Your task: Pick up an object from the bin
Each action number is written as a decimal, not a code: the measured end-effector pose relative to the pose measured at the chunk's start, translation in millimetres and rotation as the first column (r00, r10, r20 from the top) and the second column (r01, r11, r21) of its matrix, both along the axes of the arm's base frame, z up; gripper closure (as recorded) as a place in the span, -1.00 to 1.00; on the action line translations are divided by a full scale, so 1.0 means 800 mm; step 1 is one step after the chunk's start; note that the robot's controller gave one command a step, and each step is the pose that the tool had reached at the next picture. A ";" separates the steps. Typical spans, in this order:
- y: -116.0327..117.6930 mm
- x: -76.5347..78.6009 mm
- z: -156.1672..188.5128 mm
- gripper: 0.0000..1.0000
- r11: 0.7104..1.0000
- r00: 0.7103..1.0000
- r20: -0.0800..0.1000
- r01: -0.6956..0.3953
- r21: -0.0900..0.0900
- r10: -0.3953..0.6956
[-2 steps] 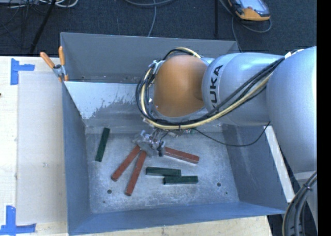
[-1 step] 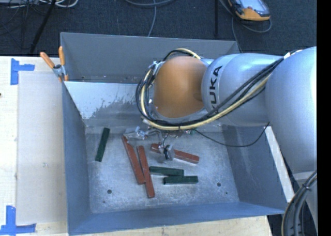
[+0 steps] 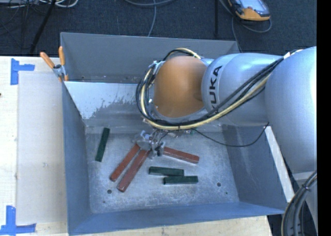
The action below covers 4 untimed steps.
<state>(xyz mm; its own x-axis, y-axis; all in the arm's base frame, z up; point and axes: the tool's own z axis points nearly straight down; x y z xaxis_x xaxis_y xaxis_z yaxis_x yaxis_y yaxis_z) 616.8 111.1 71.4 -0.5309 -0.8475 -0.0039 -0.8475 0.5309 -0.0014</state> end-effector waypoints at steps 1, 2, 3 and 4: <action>0.000 0.000 0.000 1.00 1.000 1.000 0.000 0.001 0.000 -0.001; 0.000 0.000 0.000 1.00 1.000 1.000 0.000 0.001 0.000 -0.001; 0.000 0.000 0.000 1.00 1.000 1.000 0.000 0.002 0.000 -0.002; 0.000 0.000 0.000 1.00 1.000 1.000 0.000 0.002 0.000 -0.002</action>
Offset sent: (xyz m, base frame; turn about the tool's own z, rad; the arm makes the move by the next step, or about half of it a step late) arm 0.0000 0.0000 0.0000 0.0000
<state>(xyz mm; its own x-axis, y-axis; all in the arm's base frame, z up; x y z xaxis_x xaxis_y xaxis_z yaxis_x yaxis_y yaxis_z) 616.7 111.2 71.3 -0.5326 -0.8464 -0.0040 -0.8464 0.5326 -0.0012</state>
